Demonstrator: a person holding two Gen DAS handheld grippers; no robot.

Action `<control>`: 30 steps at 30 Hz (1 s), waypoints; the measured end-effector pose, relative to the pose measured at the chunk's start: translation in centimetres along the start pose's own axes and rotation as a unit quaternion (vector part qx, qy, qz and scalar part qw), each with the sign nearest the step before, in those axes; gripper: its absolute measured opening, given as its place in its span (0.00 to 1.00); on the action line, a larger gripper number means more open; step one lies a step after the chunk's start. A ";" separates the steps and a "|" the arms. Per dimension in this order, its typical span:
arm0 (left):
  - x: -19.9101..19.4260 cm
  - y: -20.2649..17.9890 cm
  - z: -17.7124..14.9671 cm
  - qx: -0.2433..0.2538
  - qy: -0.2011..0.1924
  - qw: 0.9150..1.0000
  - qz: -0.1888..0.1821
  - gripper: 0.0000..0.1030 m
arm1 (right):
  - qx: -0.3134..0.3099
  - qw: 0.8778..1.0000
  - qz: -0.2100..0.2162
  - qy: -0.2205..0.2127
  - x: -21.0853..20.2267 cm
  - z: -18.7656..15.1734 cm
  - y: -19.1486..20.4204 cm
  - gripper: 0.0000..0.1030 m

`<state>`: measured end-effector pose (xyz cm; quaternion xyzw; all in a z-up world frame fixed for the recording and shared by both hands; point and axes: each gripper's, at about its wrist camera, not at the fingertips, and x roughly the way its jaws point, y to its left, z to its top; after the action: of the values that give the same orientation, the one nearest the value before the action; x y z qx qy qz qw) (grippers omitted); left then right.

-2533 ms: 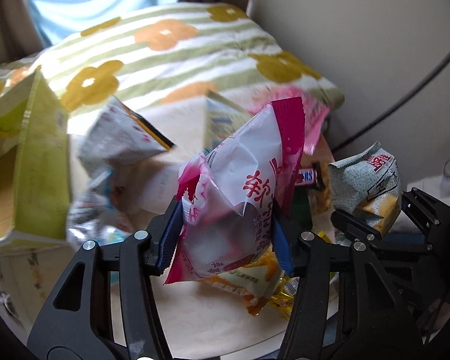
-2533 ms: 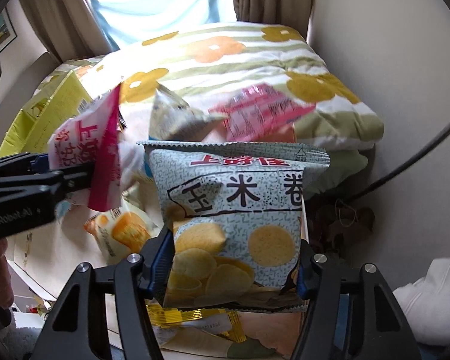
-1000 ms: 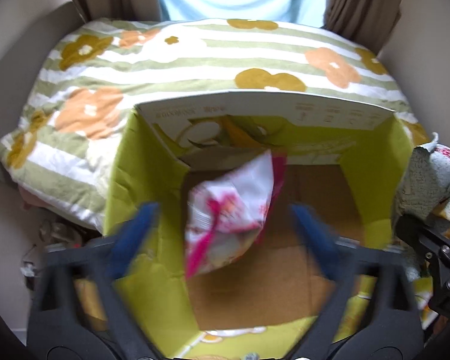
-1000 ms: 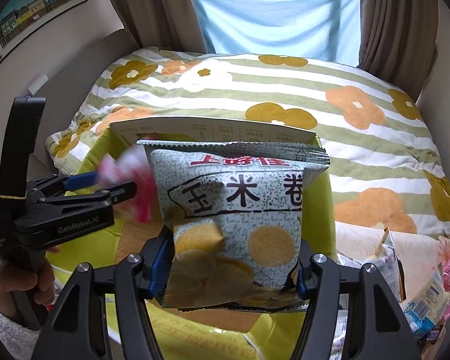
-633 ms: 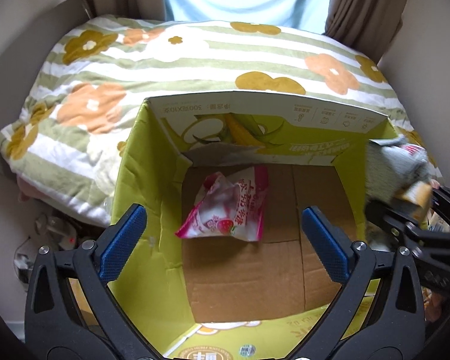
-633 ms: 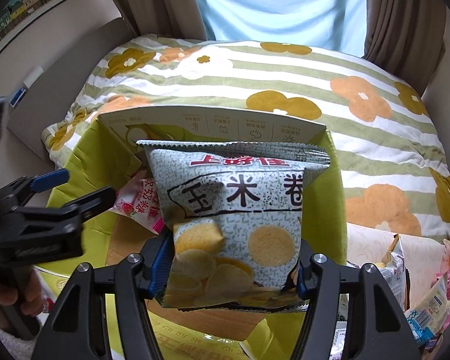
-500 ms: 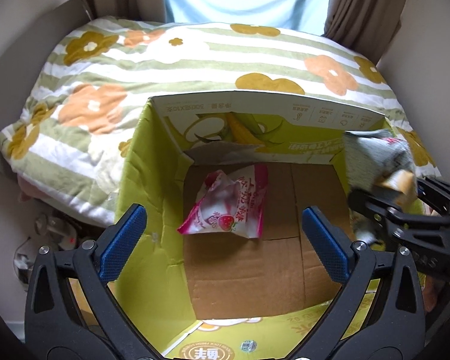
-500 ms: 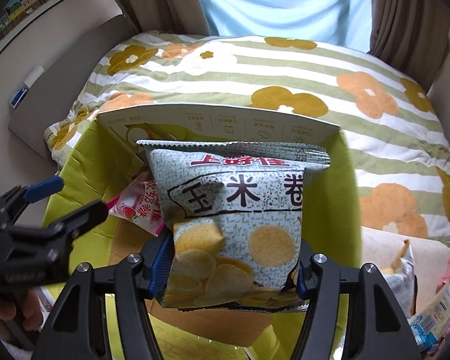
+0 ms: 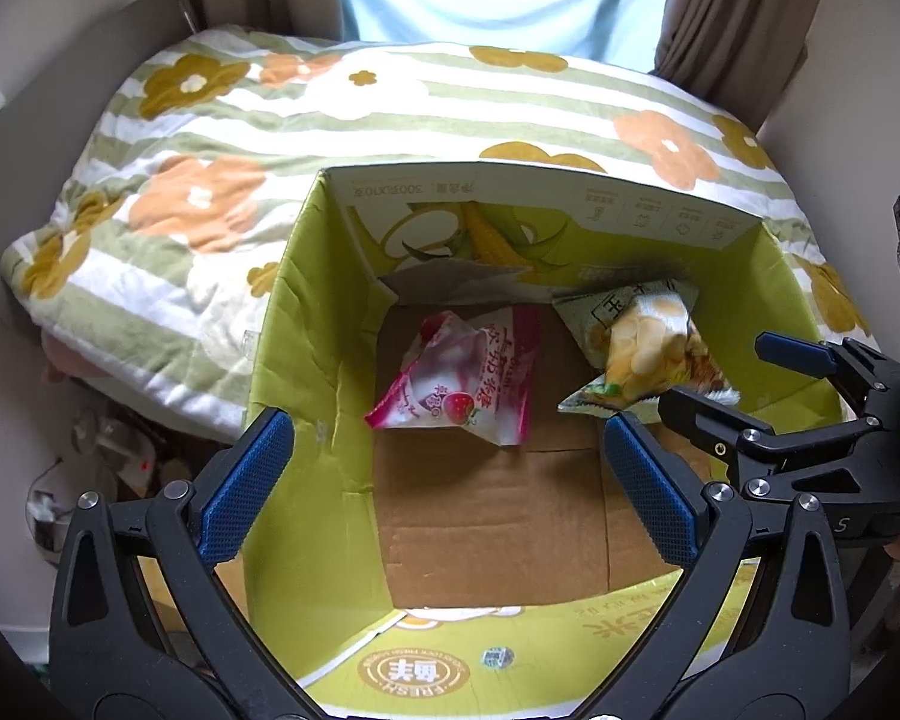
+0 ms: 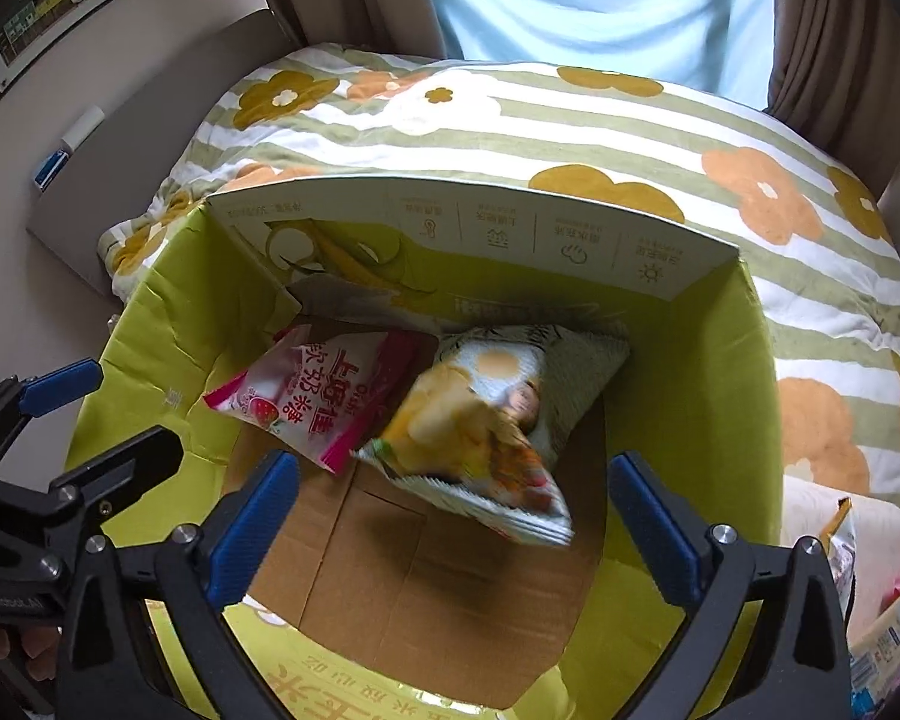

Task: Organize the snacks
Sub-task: 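Move both open tools back toward the snack pile on the table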

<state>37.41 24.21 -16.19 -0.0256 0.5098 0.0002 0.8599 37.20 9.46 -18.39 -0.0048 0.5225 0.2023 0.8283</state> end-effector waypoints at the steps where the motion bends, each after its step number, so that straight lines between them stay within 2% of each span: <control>1: -0.4 -0.1 0.0 0.003 -0.004 1.000 -0.001 1.00 | 0.000 1.000 0.000 0.002 -0.2 -0.1 0.0 0.99; 9: -4.2 -0.3 -0.7 0.014 -0.035 0.999 -0.002 1.00 | -0.003 1.000 -0.013 -0.015 -3.1 -0.5 0.6 1.00; 17: -8.6 -1.1 -1.8 0.030 -0.067 0.997 -0.017 1.00 | 0.012 0.997 -0.037 -0.062 -8.7 -1.9 1.4 0.99; 24: -12.2 -3.8 -3.4 0.052 -0.088 0.994 -0.034 1.00 | 0.033 0.994 -0.051 -0.094 -14.0 -4.6 0.3 1.00; 30: -14.5 -7.9 -5.7 0.064 -0.099 0.992 -0.043 1.00 | 0.050 0.989 -0.069 -0.124 -18.7 -7.9 -2.4 1.00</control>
<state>25.63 16.48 -5.86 0.0074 0.4194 -0.0670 0.9053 24.20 -0.66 -6.22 0.0258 0.4236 0.1177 0.8978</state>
